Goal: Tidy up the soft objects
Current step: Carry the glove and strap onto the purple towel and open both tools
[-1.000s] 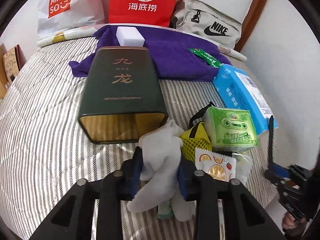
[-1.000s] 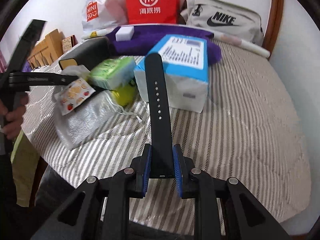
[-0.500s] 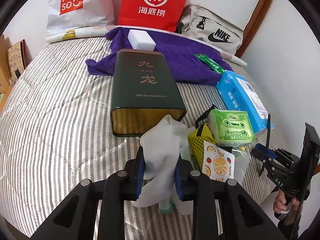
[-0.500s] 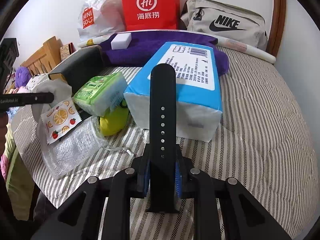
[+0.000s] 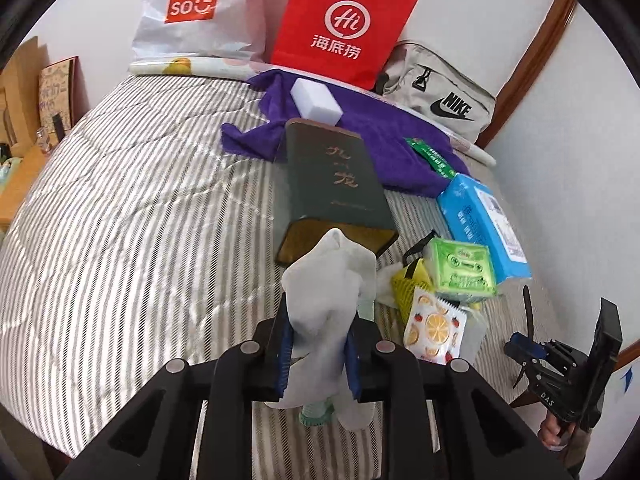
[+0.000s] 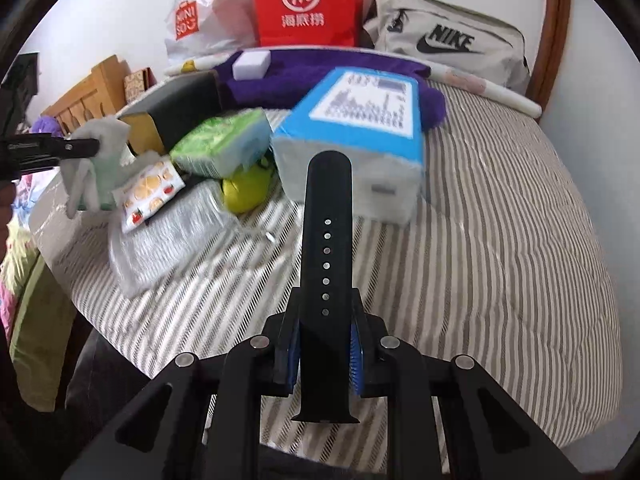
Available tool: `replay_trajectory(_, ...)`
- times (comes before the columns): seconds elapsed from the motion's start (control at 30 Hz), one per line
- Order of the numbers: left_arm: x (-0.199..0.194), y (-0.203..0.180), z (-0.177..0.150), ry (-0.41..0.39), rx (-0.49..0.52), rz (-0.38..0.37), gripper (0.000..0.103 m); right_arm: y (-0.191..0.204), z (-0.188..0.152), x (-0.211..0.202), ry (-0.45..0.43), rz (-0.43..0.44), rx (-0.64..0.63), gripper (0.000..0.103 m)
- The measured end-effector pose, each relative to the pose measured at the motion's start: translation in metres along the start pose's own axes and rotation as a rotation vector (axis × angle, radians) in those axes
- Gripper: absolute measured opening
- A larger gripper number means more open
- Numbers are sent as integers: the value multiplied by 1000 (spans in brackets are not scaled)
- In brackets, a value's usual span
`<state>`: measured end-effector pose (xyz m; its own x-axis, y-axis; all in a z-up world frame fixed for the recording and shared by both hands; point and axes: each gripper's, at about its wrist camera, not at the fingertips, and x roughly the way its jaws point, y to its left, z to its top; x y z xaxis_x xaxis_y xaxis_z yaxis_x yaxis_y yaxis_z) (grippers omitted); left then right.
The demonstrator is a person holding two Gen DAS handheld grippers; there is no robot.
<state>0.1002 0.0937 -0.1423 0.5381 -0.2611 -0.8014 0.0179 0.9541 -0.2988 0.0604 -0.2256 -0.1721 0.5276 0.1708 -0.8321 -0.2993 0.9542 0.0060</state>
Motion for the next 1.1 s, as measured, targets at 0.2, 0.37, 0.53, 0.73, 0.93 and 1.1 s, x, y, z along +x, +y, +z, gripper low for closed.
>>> replay_trajectory(0.2, 0, 5, -15, 44, 18, 34, 21, 0, -2, 3, 35, -28, 15, 20)
replay_trajectory(0.37, 25, 6, -18, 102, 17, 94, 24, 5, -3, 5, 49, -26, 9, 20)
replay_trajectory(0.53, 27, 5, -18, 85, 33, 86, 20, 3, 0, 0, 42, -22, 16, 20)
replay_trajectory(0.73, 8, 1, -14, 65, 34, 56, 18, 6, 8, -20, 14, -5, 0, 20)
replay_trajectory(0.93, -15, -3, 2, 26, 19, 38, 17, 4, 20, -37, -18, 9, 3, 20)
replay_trajectory(1.1, -26, -10, 18, -2, 16, 21, 18, 1, 37, -45, -46, 21, 1, 20)
